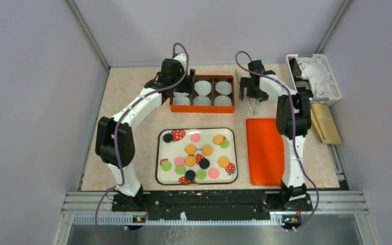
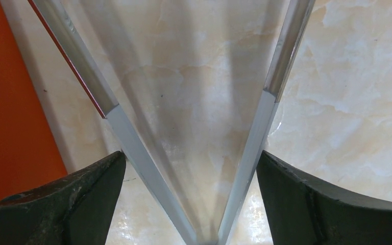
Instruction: Pack the cookies
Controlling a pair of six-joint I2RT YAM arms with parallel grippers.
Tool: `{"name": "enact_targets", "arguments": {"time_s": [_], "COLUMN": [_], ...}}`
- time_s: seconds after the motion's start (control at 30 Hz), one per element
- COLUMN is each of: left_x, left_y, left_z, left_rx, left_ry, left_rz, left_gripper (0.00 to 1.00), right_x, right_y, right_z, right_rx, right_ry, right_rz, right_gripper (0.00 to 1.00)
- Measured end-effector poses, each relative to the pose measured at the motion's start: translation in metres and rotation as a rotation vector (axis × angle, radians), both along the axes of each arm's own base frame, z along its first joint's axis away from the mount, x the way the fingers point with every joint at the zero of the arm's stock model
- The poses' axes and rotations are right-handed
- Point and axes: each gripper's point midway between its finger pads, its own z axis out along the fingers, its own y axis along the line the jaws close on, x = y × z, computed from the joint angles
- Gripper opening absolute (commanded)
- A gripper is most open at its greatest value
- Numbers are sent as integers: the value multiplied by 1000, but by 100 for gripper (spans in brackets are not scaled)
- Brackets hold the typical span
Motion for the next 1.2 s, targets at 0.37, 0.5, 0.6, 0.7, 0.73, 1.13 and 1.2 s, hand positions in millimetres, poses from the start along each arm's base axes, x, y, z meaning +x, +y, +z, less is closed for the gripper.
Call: {"name": "enact_targets", "arguments": {"time_s": [0.37,0.5,0.6,0.7,0.73,1.13,1.2], "left_x": [-1,-2,-2,-2,-2,-3,-3], "left_y": [-3,-3,-3,-4,-4,-6,-7], "left_z": [0,0,0,0,0,0,0], "left_rx": [-9,-10,-11,-12,-12,-23,-29], "left_ry": [5,5,6,6,6,11,13], "left_rz": [-16,-16,-17,-18,-18,-26,-31], "left_gripper": [82,82,81,81,81,81,81], "right_x": [9,8,8,9,9,11,9], "right_y": [1,1,1,0,0,11,12], "right_z": [3,2,4,7,10,118,130], "right_rx": [-8,-8,-11,-14,-14,71,78], "right_ry": [-8,0,0,-6,-6,-180,-203], "right_rz": [13,15,18,27,30,57,60], "right_gripper": [29,26,26,26,26,42,43]}}
